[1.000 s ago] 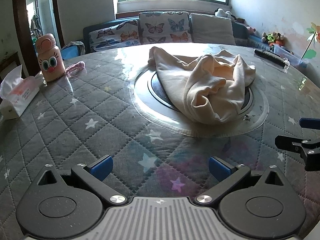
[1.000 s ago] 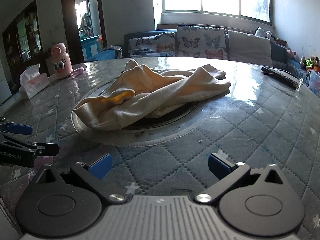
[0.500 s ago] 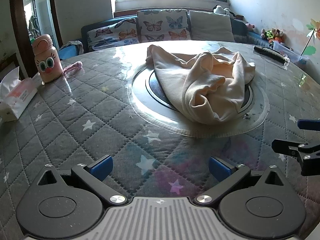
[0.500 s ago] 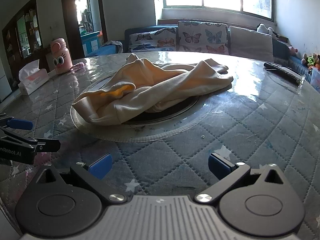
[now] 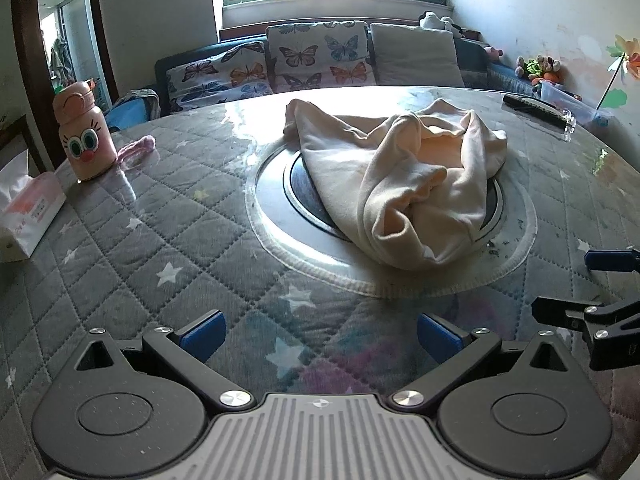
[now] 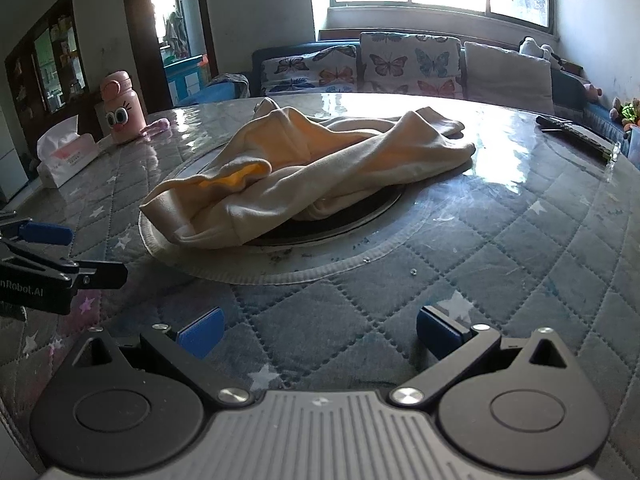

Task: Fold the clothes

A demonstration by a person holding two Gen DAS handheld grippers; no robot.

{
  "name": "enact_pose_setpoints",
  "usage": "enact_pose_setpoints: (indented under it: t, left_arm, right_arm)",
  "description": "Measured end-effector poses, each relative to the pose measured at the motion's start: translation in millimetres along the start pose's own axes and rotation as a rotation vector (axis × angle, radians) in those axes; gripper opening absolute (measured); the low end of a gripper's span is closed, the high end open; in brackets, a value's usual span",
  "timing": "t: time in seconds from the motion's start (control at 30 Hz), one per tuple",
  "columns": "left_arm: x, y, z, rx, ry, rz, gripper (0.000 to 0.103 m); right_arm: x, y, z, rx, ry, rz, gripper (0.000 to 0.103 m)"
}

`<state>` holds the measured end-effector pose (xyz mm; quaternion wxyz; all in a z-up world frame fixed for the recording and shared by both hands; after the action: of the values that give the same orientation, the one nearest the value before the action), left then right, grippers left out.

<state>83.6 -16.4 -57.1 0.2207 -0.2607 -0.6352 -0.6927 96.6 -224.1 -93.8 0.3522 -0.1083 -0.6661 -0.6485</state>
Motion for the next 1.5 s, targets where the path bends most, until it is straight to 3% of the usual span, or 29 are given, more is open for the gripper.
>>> enact_pose_setpoints:
  t: [0.33, 0.63, 0.8, 1.0, 1.07, 1.13, 1.17, 1.2, 1.23, 1.5]
  left_arm:
    - [-5, 39, -10, -0.060, -0.018, -0.054, 0.103]
    - [-27, 99, -37, -0.139, -0.043, -0.130, 0.102]
    - [-53, 123, -56, -0.178, -0.090, -0.138, 0.096]
    - [-89, 130, -71, -0.225, -0.097, -0.105, 0.086]
    - [-99, 130, -73, -0.232, -0.101, -0.091, 0.075]
    - [-107, 129, -73, -0.240, -0.104, -0.075, 0.047]
    - [-110, 129, -73, -0.240, -0.107, -0.069, 0.038]
    - [-111, 129, -71, -0.236, -0.112, -0.067, 0.020]
    - [-111, 129, -68, -0.227, -0.116, -0.067, 0.011]
    - [-88, 135, -37, -0.160, -0.094, -0.122, 0.007]
  right_arm:
    - [-8, 16, -8, 0.003, 0.000, 0.006, 0.103]
    - [-17, 40, -33, -0.027, -0.031, -0.005, 0.103]
    - [-26, 56, -53, -0.073, -0.050, -0.016, 0.103]
    - [-34, 75, -76, -0.137, -0.064, -0.032, 0.102]
    - [-39, 81, -82, -0.158, -0.063, -0.032, 0.099]
    - [-46, 87, -86, -0.179, -0.061, -0.029, 0.094]
    - [-49, 90, -87, -0.188, -0.057, -0.029, 0.093]
    - [-52, 93, -88, -0.197, -0.052, -0.029, 0.092]
    - [-56, 97, -88, -0.205, -0.045, -0.031, 0.090]
    - [-95, 115, -68, -0.198, 0.022, -0.004, 0.063]
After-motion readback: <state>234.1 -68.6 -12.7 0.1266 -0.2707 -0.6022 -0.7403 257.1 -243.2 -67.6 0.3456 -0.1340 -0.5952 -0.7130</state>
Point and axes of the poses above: each gripper's, at about its wrist camera, not at the fingertips, and x roughly against the way its jaws point, z to its left, y to its top, the point moved 8 cm from there along -x, roughly the way its jaws point, and after that the axes turned 5 degrees about -z, right-handed, at the moved point
